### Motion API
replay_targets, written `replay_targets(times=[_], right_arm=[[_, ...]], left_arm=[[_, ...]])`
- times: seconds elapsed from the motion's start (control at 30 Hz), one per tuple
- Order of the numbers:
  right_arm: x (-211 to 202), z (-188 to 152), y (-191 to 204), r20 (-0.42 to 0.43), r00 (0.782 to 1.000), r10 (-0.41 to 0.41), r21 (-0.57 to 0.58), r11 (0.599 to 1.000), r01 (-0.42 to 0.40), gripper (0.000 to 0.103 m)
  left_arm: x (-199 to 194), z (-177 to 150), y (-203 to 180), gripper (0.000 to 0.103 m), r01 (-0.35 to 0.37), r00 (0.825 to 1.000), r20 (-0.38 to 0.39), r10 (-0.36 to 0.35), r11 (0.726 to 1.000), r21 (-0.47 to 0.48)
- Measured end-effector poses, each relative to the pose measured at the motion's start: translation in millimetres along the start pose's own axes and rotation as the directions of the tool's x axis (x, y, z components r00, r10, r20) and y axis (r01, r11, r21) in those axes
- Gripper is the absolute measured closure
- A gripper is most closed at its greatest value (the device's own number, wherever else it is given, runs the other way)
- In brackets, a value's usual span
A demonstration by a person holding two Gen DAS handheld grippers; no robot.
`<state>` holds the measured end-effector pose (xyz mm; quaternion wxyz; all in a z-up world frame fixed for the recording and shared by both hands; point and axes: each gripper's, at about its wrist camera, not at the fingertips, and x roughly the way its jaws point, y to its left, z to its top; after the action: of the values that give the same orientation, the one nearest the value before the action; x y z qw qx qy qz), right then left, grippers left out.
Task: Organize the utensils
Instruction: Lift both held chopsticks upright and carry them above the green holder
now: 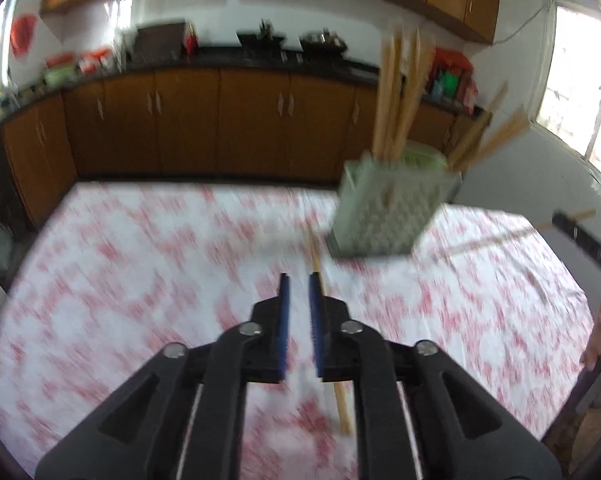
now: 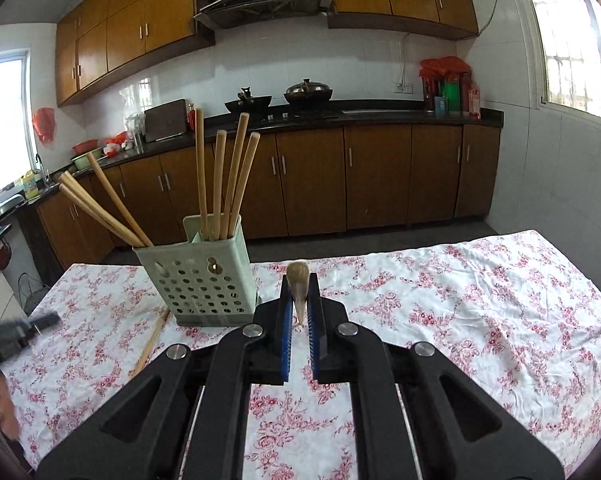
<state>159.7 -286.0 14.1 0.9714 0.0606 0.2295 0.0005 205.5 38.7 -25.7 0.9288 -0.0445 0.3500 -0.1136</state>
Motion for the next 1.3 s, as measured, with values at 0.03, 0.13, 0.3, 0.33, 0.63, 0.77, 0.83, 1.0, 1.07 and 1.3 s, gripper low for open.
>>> replay_targets(times=[0.03,0.13,0.3,0.33,0.63,0.77,0.83,1.0,1.07,1.3], right_arm=[[-1.4,-1.3,-0.9,-0.001,1.0,0.0,-0.001,1.0,0.0,0.095],[-1.6,-2.0,1.7,-0.005,1.0,-0.001,-0.004,1.0,0.001,0.095],[-2.9,-3.6,2.9,-0.012,1.0,0.0,-0.001,1.0,0.0,0.095],[-2.8,-3.9,3.1,-0.013,1.0,0.0,-0.001,1.0,0.0,0.095],[-1.8,-6.6,3.4,-0.014,1.0,0.002,0.004,1.0,-0.002,0.095],[-5.2,-1.9,3.2,0.004,1.0,0.002,0.005,1.0,-0.002,0.095],[-9.1,3.5,3.2,0.024,1.0,0.002,0.006,1.0,-0.003,0.095],[-17.2,12.9,6.4,0.062,0.998,0.007,0.002,1.0,-0.007,0.095],[-20.8,17.0,8.9,0.078,0.997,0.008,-0.005,1.0,-0.007,0.095],[-34.1,39.7,17.6,0.143,0.989,0.038,-0.009,0.999,-0.037,0.095]], left_arm=[[7.8,-11.6,-4.4,0.086,0.016,1.0,-0.026,-0.016,1.0,0.004],[21.4,-33.4,-18.8,0.084,0.053,0.997,-0.064,-0.051,0.998,0.026],[37.6,-49.1,-44.9,0.079,0.027,0.994,-0.105,-0.017,0.995,0.099],[44.0,-53.2,-49.9,0.079,0.008,0.992,-0.126,0.008,0.993,0.122],[62.7,-71.9,-48.5,0.095,-0.065,0.976,-0.195,0.095,0.986,0.157],[44.0,-51.5,-33.5,0.095,-0.072,0.987,-0.132,0.09,0.989,0.131],[21.9,-33.0,-26.0,0.095,-0.073,0.995,-0.056,0.079,0.991,0.11],[-22.1,8.2,-7.3,0.095,-0.06,0.995,0.082,0.058,0.998,0.024],[-31.9,24.9,-1.7,0.095,-0.052,0.991,0.122,0.052,0.999,-0.004],[-64.5,65.7,-6.7,0.095,-0.024,0.98,0.196,0.022,1.0,0.009]])
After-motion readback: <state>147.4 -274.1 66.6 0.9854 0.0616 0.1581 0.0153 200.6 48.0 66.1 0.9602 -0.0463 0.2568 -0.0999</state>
